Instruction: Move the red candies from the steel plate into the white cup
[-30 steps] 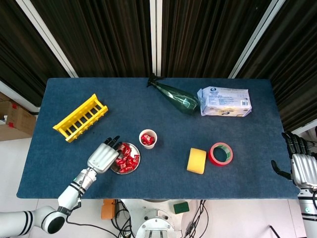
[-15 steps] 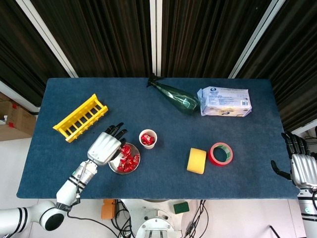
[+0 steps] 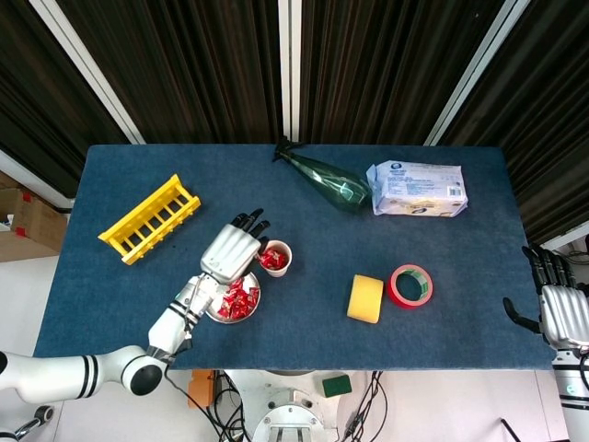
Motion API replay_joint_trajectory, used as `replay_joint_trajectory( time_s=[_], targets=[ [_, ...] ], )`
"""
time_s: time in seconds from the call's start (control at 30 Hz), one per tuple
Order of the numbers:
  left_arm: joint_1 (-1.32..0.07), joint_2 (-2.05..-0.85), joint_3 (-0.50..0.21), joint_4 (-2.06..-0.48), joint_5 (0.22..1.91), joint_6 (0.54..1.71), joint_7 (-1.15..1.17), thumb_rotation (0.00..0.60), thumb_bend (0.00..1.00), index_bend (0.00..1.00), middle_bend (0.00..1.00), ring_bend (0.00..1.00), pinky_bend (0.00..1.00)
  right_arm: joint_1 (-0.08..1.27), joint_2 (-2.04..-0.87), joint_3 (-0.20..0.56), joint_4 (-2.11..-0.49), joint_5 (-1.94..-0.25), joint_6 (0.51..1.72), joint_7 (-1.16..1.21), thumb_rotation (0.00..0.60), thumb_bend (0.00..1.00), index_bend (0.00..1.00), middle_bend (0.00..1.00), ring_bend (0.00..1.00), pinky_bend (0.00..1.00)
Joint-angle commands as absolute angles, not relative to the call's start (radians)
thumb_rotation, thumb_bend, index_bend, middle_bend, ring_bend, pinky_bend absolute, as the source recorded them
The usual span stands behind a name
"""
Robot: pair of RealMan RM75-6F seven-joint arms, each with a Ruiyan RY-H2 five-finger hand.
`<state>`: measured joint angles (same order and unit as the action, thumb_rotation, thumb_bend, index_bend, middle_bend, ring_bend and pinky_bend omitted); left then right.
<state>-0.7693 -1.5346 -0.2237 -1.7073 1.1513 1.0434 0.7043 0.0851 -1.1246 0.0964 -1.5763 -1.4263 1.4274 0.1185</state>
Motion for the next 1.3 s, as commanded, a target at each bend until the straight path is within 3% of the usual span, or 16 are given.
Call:
replay_joint_trajectory(
  time_s=[0.03,0.27,0.43,0.57,0.77,0.97,1.13,1.3],
  targets=[
    [-0.789,-1.559,-0.231,-1.682,1.127,1.035,0.71,0.6,0.36,0.55,0.24,0.08,0.23,0.086,-1.124,0.097,-1.575,-1.425,1.424,0.121,0.6,0.32,0.0,0.0,0.0,0.0],
    [-0.809,-1.58,-0.216,-1.661,1.114,1.037,0.708,0.6,0.35,0.5,0.24,0.08,0.23,0.085,-1.122,0.097,-1.575,-1.426,1.427,0.125,0.6,0.33,0.0,0.0,0.0,0.0],
    [-0.813,-1.577,-0.205,-1.663,1.129,1.047,0.693,0.6,0.34,0.32,0.24,0.08,0.23,0.085,-1.123,0.096,-1.577,-1.428,1.429,0.123,0.6,0.33,0.0,0.0,0.0,0.0],
    [-0.811,-1.57,-0.198,-1.668,1.138,1.06,0.688,0.6,0.34,0.26,0.24,0.08,0.23,0.084,-1.123,0.095,-1.577,-1.429,1.431,0.121,0.6,0.33,0.0,0.0,0.0,0.0],
    [-0.769,-1.515,-0.165,-1.738,1.188,1.13,0.679,0.6,0.34,0.29,0.24,0.08,0.23,0.083,-1.122,0.097,-1.575,-1.427,1.431,0.126,0.6,0.33,0.0,0.0,0.0,0.0],
    [-0.668,-1.417,-0.083,-1.826,1.251,1.225,0.638,0.6,0.34,0.32,0.24,0.08,0.23,0.083,-1.12,0.097,-1.577,-1.426,1.43,0.131,0.6,0.33,0.0,0.0,0.0,0.0],
    [-0.61,-1.374,-0.013,-1.838,1.262,1.227,0.595,0.6,0.33,0.34,0.24,0.08,0.23,0.081,-1.121,0.096,-1.579,-1.429,1.435,0.127,0.6,0.33,0.0,0.0,0.0,0.0],
    [-0.593,-1.411,0.017,-1.77,1.266,1.188,0.559,0.6,0.3,0.36,0.24,0.08,0.23,0.08,-1.125,0.091,-1.583,-1.439,1.439,0.115,0.6,0.33,0.0,0.0,0.0,0.0]
  ],
)
